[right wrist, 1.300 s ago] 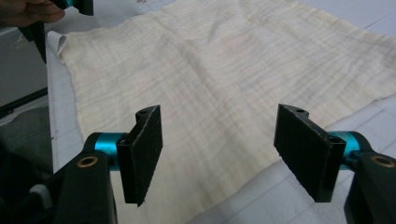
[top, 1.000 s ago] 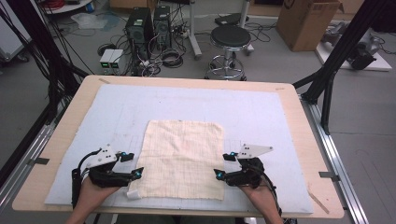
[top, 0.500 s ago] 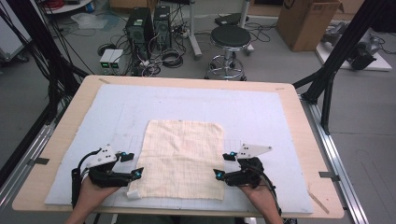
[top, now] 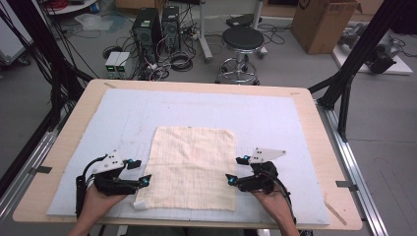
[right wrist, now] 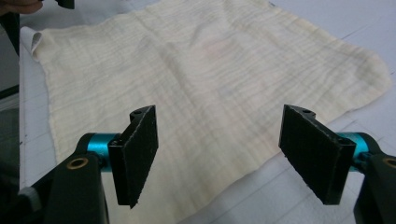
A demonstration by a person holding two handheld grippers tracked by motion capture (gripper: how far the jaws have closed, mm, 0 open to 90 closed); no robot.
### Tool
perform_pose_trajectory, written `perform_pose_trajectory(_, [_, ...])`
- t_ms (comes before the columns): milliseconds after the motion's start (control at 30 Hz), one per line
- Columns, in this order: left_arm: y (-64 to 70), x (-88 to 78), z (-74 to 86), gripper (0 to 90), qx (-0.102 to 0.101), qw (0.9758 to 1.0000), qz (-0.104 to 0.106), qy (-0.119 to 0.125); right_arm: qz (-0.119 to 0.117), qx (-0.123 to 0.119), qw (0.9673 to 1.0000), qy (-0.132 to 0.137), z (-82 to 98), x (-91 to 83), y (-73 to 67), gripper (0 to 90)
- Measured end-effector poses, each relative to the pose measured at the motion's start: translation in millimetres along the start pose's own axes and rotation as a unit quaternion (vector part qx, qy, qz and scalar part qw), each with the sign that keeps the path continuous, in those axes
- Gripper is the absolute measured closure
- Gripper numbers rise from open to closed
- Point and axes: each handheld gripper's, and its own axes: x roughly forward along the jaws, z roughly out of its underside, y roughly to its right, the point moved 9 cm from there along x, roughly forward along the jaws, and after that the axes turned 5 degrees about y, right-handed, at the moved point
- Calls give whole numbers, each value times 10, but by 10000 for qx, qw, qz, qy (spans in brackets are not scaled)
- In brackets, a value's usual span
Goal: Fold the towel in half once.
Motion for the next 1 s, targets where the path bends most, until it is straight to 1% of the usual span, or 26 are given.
perform_pose_trajectory(100, [-21, 9, -24, 331, -116, 9999, 40, -42, 34, 56, 10000, 40, -23, -29, 59, 272])
perform_pose_trajectory(167, [-63, 21, -42, 345, -207, 9997, 49, -71, 50, 102, 9999, 40, -42, -37, 120, 247])
perform_pose_trajectory(233, [-125, 34, -82, 345, -236, 9997, -12, -55, 91, 212, 9997, 55, -73, -40, 180, 241])
perform_pose_trajectory(267, [-165, 41, -106, 345, -234, 9997, -59, -46, 104, 213, 9997, 92, -97, -40, 214, 241])
perform_pose_trajectory(300, [-202, 51, -136, 345, -268, 9996, -91, 7, 115, 251, 9996, 83, -114, -38, 238, 241])
perform_pose_trajectory(333, [-241, 61, -161, 345, -310, 9994, -110, 46, 130, 232, 9996, 81, -133, -30, 268, 240])
perform_pose_trajectory(367, [-280, 76, -179, 345, -324, 9994, -137, 26, 130, 242, 9996, 68, -153, -19, 293, 226])
perform_pose_trajectory(400, [-313, 97, -198, 345, -327, 9993, -174, 16, 74, 273, 9996, 28, -169, -9, 304, 220])
perform_pose_trajectory(467, [-364, 137, -241, 343, -285, 9994, -195, -13, 90, 253, 9996, -41, -205, 23, 348, 222])
perform_pose_trajectory(533, [-406, 171, -291, 344, -303, 9993, -219, 37, 135, 188, 9996, -129, -240, 59, 394, 232])
perform_pose_trajectory(567, [-421, 192, -310, 344, -309, 9993, -189, 7, 155, 205, 9996, -152, -264, 70, 414, 238])
perform_pose_trajectory(600, [-432, 215, -327, 343, -308, 9993, -190, -25, 181, 223, 9995, -130, -290, 79, 433, 240])
perform_pose_trajectory(633, [-448, 234, -347, 344, -257, 9995, -199, -58, 184, 225, 9995, -116, -316, 93, 455, 240])
perform_pose_trajectory(700, [-463, 268, -398, 348, -300, 9994, -172, 6, 184, 281, 9994, -104, -367, 112, 490, 240])
perform_pose_trajectory(733, [-472, 285, -417, 348, -335, 9993, -152, -6, 206, 274, 9994, -100, -393, 120, 507, 242])
perform_pose_trajectory(800, [-502, 307, -451, 348, -338, 9993, -166, -37, 236, 279, 9993, -69, -444, 131, 539, 254])
perform_pose_trajectory(833, [-514, 318, -472, 349, -366, 9992, -169, -26, 264, 264, 9993, -41, -465, 139, 564, 254])
perform_pose_trajectory(867, [-532, 325, -491, 352, -382, 9991, -182, 8, 266, 308, 9991, -67, -476, 141, 580, 254])
perform_pose_trajectory(967, [-599, 345, -529, 353, -468, 9987, -209, -13, 271, 343, 9990, -58, -512, 169, 646, 255])
perform_pose_trajectory(1000, [-625, 351, -544, 353, -504, 9985, -229, 32, 286, 361, 9989, -64, -525, 178, 669, 256])
